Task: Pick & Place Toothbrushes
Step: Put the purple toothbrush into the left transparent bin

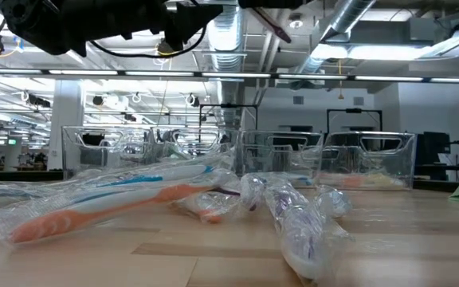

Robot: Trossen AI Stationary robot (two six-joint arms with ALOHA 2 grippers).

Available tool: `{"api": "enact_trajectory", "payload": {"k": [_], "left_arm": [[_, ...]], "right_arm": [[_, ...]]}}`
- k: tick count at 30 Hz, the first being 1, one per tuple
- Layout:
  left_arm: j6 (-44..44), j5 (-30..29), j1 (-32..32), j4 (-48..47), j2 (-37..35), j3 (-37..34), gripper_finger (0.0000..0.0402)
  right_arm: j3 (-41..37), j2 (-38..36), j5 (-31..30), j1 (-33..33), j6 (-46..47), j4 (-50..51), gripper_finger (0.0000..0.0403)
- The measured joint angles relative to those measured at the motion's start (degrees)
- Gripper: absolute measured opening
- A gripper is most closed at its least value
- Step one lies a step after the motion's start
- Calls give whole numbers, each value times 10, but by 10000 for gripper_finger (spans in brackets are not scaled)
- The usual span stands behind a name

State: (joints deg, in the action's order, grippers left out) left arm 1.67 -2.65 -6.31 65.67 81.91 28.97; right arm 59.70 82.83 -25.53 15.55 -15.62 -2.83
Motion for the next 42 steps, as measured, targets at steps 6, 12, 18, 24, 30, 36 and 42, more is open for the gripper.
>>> {"api": "enact_trajectory", "payload": {"k": [6, 12, 18, 24, 30, 36, 42], "left_arm": [[0, -20, 6, 35, 0, 0, 324], [-5, -20, 27, 34, 0, 0, 319], [-5, -21, 29, 30, 0, 0, 302], [-5, -20, 29, 28, 0, 0, 296], [27, -25, 29, 27, 0, 0, 296], [32, -38, 29, 23, 0, 0, 290], [73, -59, 29, 22, 0, 0, 219]], "right_arm": [[-1, 20, 22, -18, -8, -7, 10], [0, 58, 18, -22, -33, -39, 10], [0, 65, -40, -22, -52, -67, 10], [0, 60, -60, -21, -70, -81, 10], [0, 60, -60, -17, -85, -86, 10], [0, 60, -60, -16, -105, -98, 10], [0, 61, -61, -19, -120, -97, 14]]}}
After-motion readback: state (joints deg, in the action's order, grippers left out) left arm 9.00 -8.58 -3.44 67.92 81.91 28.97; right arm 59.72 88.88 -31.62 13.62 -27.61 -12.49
